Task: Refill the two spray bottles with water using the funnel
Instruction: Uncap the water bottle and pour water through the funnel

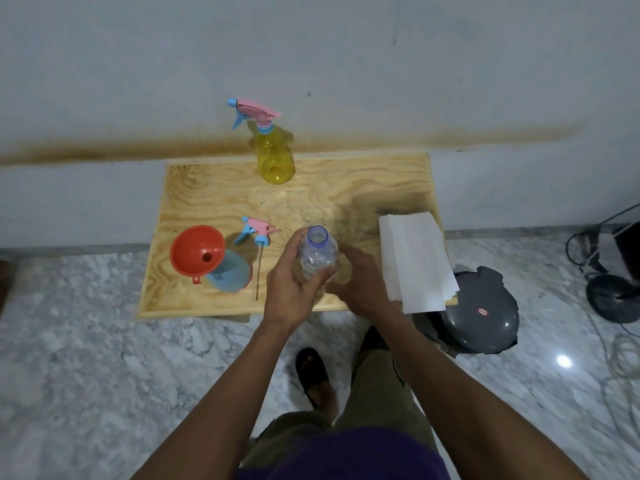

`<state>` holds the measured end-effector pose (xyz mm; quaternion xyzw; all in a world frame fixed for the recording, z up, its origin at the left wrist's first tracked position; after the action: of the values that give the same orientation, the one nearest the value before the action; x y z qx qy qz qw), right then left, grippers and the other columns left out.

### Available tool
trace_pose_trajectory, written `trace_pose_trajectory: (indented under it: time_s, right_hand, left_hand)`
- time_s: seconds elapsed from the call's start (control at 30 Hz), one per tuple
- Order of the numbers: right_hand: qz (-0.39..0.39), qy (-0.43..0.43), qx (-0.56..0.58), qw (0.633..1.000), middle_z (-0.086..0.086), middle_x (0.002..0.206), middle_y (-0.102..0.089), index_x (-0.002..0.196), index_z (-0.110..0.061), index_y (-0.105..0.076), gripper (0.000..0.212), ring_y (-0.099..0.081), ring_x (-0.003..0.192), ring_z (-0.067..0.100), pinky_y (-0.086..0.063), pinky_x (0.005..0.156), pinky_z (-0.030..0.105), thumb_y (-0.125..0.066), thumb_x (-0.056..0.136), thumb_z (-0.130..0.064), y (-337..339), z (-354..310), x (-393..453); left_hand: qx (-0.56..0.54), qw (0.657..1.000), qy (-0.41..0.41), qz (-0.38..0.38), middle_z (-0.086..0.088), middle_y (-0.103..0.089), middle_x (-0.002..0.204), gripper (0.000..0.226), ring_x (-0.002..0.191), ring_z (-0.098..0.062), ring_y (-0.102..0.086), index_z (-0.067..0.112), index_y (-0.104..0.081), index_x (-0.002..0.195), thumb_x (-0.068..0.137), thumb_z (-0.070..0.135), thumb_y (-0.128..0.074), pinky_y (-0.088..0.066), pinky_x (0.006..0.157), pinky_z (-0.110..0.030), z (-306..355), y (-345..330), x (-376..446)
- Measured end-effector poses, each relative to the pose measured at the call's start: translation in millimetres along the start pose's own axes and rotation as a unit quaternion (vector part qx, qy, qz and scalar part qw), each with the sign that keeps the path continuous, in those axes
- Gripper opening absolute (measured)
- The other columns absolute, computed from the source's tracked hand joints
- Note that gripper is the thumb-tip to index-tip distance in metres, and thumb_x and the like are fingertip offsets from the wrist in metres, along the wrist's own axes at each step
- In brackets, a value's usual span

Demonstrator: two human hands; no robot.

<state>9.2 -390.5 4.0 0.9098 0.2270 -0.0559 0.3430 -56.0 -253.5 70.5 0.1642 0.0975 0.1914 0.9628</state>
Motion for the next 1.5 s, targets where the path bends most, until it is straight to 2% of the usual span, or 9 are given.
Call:
trace_pose_trajectory:
  time_s: [0.1,0.3,0.47,0.63,0.77,1.0,1.23,1.37,1.5]
  right_hand:
    - [0.014,0.028,0.039,0.999,-0.002,0.124,-0.067,0.135,-0.024,-0.052,0.075,-0.062,0.11,0.021,-0.052,0.09,0.039,-0.081,0.066,-0.034,-2.4,-18.5,-1.9]
    - [0.031,0.06,0.031,0.997,-0.01,0.103,-0.07,0.12,-0.023,-0.06,0.043,-0.064,0.09,0.006,-0.038,0.068,0.005,-0.075,0.08,-0.028,2.6,-35.0,1.3]
    - [0.013,0.06,0.052,0.997,-0.007,0.107,-0.069,0.127,-0.02,-0.056,0.059,-0.064,0.091,0.013,-0.046,0.074,0.024,-0.082,0.075,-0.025,8.6,-41.6,2.8]
    - [0.01,0.062,0.055,0.996,-0.013,0.101,-0.063,0.122,-0.021,-0.056,0.069,-0.059,0.088,0.007,-0.037,0.066,0.004,-0.091,0.065,-0.038,6.7,-48.1,10.0]
    - [0.01,0.054,0.039,0.998,0.0,0.107,-0.067,0.12,-0.014,-0.055,0.067,-0.064,0.095,0.021,-0.041,0.072,0.024,-0.089,0.068,-0.037,4.8,-51.8,16.1]
    - [0.0,0.13,-0.021,0.991,0.002,0.106,-0.064,0.117,-0.015,-0.061,0.051,-0.06,0.094,0.016,-0.037,0.075,0.023,-0.084,0.074,-0.033,10.9,-91.7,5.8]
    - [-0.008,0.191,-0.064,0.979,-0.003,0.098,-0.058,0.111,-0.018,-0.058,0.046,-0.059,0.085,0.016,-0.045,0.069,0.028,-0.078,0.074,-0.037,0.1,-141.2,9.2]
    - [-0.056,0.168,-0.137,0.975,-0.011,0.095,-0.053,0.112,-0.023,-0.05,0.057,-0.061,0.082,0.018,-0.053,0.068,0.04,-0.063,0.069,-0.058,-22.5,-154.1,18.5]
    - [-0.082,0.169,-0.179,0.966,-0.003,0.1,-0.055,0.11,-0.019,-0.044,0.057,-0.058,0.082,0.021,-0.042,0.062,0.034,-0.074,0.071,-0.048,-30.4,-168.9,21.4]
  left_hand:
    - [0.025,1.0,-0.015,0.004,0.014,-0.063,0.133,0.068,0.124,-0.002,-0.057,0.028,-0.049,0.142,0.082,0.033,-0.081,-0.05,0.103,-0.038,6.6,2.2,-0.6]
    - [0.068,0.998,0.005,-0.004,0.01,-0.047,0.151,0.092,0.135,0.005,-0.039,0.026,-0.037,0.153,0.076,0.046,-0.083,-0.042,0.108,-0.021,7.4,6.6,0.2]
    - [0.067,0.995,0.004,0.074,0.012,-0.047,0.152,0.092,0.137,-0.002,-0.044,0.028,-0.038,0.151,0.075,0.051,-0.084,-0.045,0.108,-0.036,24.4,38.8,-22.9]
    - [0.121,0.951,-0.075,0.276,-0.001,-0.064,0.121,0.055,0.111,-0.014,-0.062,0.013,-0.059,0.132,0.085,0.031,-0.08,-0.053,0.088,-0.032,57.3,108.3,-44.8]
    - [0.189,0.915,-0.028,0.356,-0.004,-0.054,0.126,0.064,0.118,-0.024,-0.052,0.013,-0.054,0.134,0.082,0.041,-0.08,-0.048,0.096,-0.039,45.5,155.3,-43.4]
    - [0.186,0.947,0.156,0.21,-0.01,-0.035,0.155,0.107,0.145,-0.031,-0.031,0.018,-0.032,0.153,0.069,0.064,-0.08,-0.034,0.114,-0.054,-25.5,176.6,-11.9]
    - [0.167,0.966,0.133,0.148,-0.01,-0.045,0.149,0.11,0.135,-0.03,-0.046,0.017,-0.034,0.153,0.065,0.06,-0.085,-0.041,0.107,-0.046,-37.6,178.9,3.7]
    - [0.17,0.973,0.103,0.12,-0.008,-0.045,0.144,0.109,0.131,-0.027,-0.048,0.017,-0.032,0.154,0.067,0.052,-0.087,-0.042,0.103,-0.038,-42.4,180.2,6.3]
    - [0.152,0.982,0.075,0.081,-0.005,-0.046,0.141,0.111,0.13,-0.022,-0.047,0.016,-0.029,0.156,0.067,0.056,-0.083,-0.036,0.098,-0.028,-45.7,183.6,6.3]
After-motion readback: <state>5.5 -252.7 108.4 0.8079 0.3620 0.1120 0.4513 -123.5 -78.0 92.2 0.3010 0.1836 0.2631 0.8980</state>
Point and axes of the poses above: each hand's wrist, its own x-axis towards the middle knuckle, its own y-axis out of the back of the hand, z = x × y, the point moved 10 cm from there along x, towards the middle knuckle
